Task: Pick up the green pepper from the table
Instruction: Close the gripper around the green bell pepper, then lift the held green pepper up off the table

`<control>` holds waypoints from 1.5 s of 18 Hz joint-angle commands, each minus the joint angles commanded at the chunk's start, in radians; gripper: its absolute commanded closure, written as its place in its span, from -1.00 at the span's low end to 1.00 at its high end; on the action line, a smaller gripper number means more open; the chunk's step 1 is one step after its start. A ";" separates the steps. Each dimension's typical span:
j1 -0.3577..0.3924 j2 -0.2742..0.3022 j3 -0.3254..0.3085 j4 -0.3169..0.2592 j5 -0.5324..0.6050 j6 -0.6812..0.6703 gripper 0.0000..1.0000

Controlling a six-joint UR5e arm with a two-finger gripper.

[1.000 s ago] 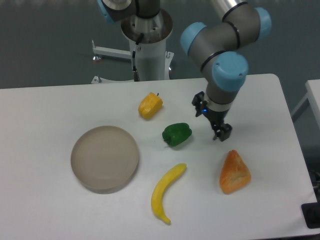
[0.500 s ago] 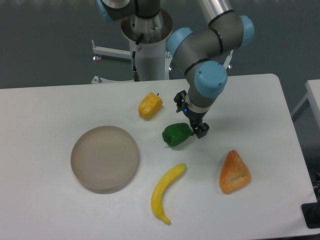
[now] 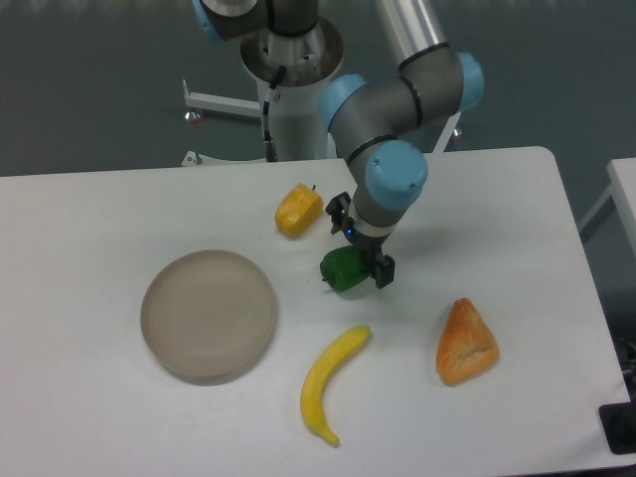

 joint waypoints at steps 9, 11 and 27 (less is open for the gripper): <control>0.014 0.026 0.015 -0.005 0.008 0.015 -0.86; 0.014 0.026 0.006 -0.005 0.008 0.015 -0.74; 0.086 0.094 0.156 -0.138 0.009 -0.024 0.74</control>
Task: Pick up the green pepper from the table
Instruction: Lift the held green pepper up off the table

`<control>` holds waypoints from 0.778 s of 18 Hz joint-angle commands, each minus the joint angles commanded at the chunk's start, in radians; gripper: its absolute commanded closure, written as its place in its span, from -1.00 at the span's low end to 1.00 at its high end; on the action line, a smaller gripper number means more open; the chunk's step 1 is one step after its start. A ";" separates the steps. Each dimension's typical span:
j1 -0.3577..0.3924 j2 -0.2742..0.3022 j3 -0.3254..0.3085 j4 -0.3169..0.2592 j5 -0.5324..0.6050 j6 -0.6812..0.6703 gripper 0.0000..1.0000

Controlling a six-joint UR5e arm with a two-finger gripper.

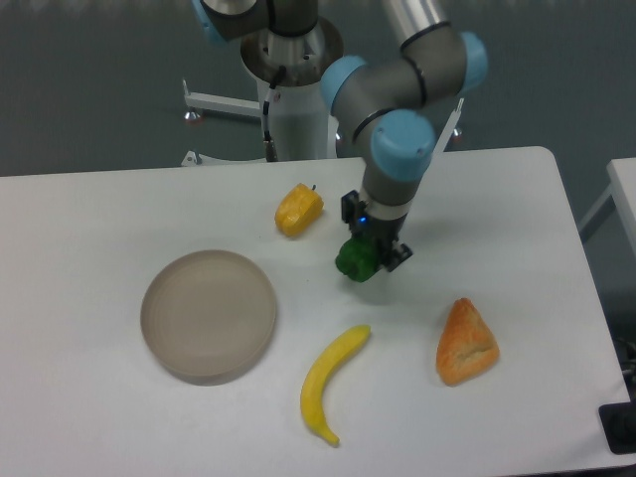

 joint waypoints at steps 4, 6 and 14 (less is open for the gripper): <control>0.018 -0.058 0.141 -0.083 -0.002 -0.003 0.73; 0.017 -0.075 0.175 -0.085 0.000 0.003 0.74; 0.000 -0.103 0.218 -0.131 0.098 0.108 0.77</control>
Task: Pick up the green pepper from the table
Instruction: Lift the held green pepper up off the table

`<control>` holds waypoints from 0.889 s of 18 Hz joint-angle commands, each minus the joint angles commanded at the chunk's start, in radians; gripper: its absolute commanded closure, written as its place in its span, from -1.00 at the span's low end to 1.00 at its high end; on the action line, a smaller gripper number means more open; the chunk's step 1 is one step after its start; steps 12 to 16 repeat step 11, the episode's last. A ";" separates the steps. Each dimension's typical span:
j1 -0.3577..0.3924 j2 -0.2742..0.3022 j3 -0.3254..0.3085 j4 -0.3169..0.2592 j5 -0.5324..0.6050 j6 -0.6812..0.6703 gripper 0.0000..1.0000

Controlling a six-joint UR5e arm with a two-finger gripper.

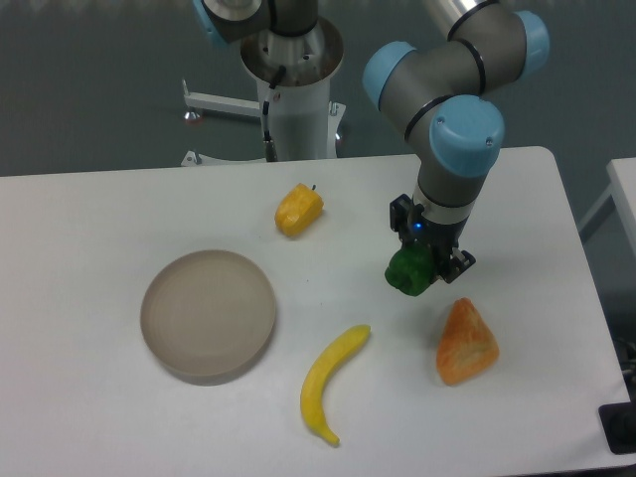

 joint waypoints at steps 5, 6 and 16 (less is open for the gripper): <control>-0.006 -0.009 -0.015 0.008 -0.012 0.000 0.78; -0.006 -0.009 -0.014 0.008 -0.012 0.000 0.78; -0.006 -0.014 -0.012 0.009 -0.027 -0.003 0.78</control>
